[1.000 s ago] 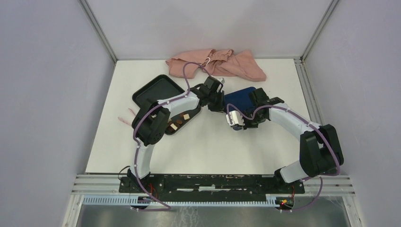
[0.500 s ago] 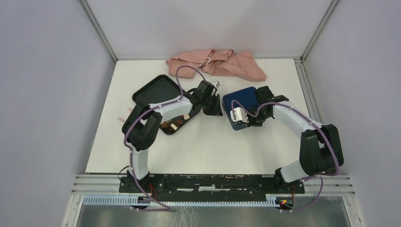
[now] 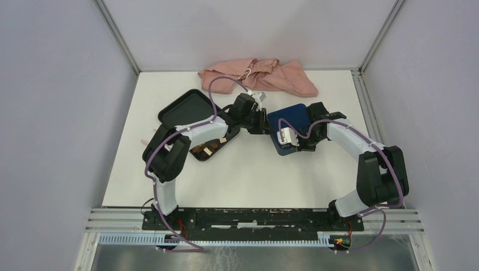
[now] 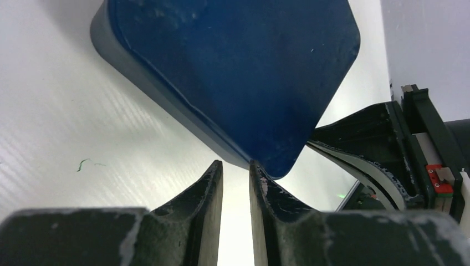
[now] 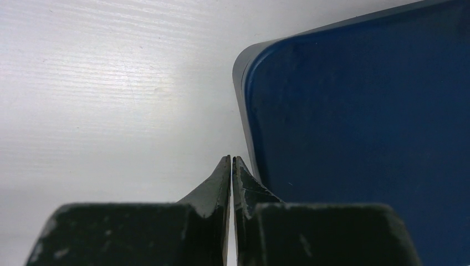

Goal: Pack the chocolate
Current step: Close the box lid on the packing box.

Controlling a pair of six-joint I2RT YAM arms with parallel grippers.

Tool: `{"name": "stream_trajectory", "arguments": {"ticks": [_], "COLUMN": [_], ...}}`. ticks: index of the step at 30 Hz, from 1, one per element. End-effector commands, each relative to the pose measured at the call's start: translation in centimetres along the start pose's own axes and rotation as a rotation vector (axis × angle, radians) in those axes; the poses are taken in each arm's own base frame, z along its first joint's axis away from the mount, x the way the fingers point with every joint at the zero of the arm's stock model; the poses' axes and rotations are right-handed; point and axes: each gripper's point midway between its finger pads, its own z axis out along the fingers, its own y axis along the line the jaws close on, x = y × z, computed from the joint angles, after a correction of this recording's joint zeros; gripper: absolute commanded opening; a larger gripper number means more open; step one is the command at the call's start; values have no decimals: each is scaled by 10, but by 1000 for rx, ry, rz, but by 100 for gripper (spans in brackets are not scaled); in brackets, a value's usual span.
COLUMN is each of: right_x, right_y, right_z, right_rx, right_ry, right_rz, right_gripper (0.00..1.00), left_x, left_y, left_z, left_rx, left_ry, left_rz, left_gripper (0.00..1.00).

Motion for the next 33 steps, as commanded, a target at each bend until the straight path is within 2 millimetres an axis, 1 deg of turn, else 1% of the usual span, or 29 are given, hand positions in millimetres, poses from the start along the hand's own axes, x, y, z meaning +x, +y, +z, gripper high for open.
{"name": "stream_trajectory", "arguments": {"ticks": [1,4,8,13,19,25,28,33], "right_x": [-9,-8,-7,-8,-10,-19,-24,-32], "right_y": [-10,-9,-9,-9,-8,-3,-2,3], "right_z": [-6,-6,-7,-7,-7,-15,-20,-31], "right_rx": [12,10,9,6,-4,-29,-34,-63], "right_ry": [-31,-31,-32,-38,-49,-106,-138,-205], "right_rz": [-18,-16,-12,-13,-11,-21,-35,-40], "right_gripper": [8,8,8,8,8,8,8,8], "left_x": [-9,-7,-7,-10,-10,-11,-12,-17], "left_y": [-11,-9,-8,-8,-10,-8,-5,-8], "left_z": [10,18,26,30,33,38,43,48], "left_rx": [60,64,70,69,82,77,73,82], "left_ry": [-19,1,12,8,13,13,13,8], "left_rz": [-37,-50,-58,-63,-76,-80,-79,-78], "left_gripper": [30,29,33,37,36,36,36,36]}}
